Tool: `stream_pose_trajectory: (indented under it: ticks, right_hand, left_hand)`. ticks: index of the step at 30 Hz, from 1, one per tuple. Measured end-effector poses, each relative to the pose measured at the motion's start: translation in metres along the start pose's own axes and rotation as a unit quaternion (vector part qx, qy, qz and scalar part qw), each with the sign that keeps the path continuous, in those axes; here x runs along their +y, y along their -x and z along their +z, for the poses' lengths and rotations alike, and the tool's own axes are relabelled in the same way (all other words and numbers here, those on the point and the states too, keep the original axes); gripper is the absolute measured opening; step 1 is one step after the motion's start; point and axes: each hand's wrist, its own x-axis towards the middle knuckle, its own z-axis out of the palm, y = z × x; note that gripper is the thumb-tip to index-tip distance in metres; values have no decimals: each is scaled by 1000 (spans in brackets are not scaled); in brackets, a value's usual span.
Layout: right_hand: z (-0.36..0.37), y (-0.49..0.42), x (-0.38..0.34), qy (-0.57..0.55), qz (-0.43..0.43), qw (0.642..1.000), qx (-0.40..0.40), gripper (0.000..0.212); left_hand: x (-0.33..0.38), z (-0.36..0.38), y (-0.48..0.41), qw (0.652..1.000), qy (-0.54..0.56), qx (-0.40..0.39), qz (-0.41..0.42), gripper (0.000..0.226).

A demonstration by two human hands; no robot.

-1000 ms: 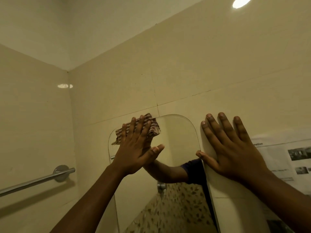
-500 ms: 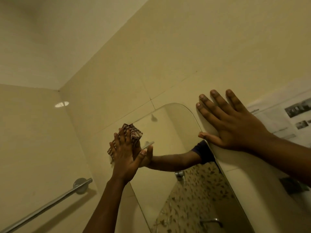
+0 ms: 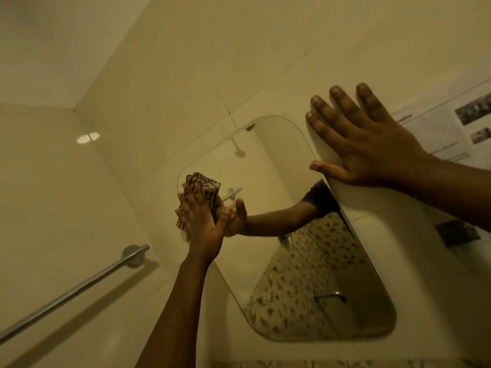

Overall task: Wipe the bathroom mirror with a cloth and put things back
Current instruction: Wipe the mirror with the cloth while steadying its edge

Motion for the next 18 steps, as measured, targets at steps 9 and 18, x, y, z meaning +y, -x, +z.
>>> stream_pose_trajectory:
  ticks: [9,18]
  right_hand:
    - [1,0,-1,-21,7,1000,8,100]
    - [0,1,-2,-12,8,1000,3,98]
  left_hand:
    - [1,9,31,1000,-11,-21,12,97]
    - [-1,20,59,999,-15,-43,10,98]
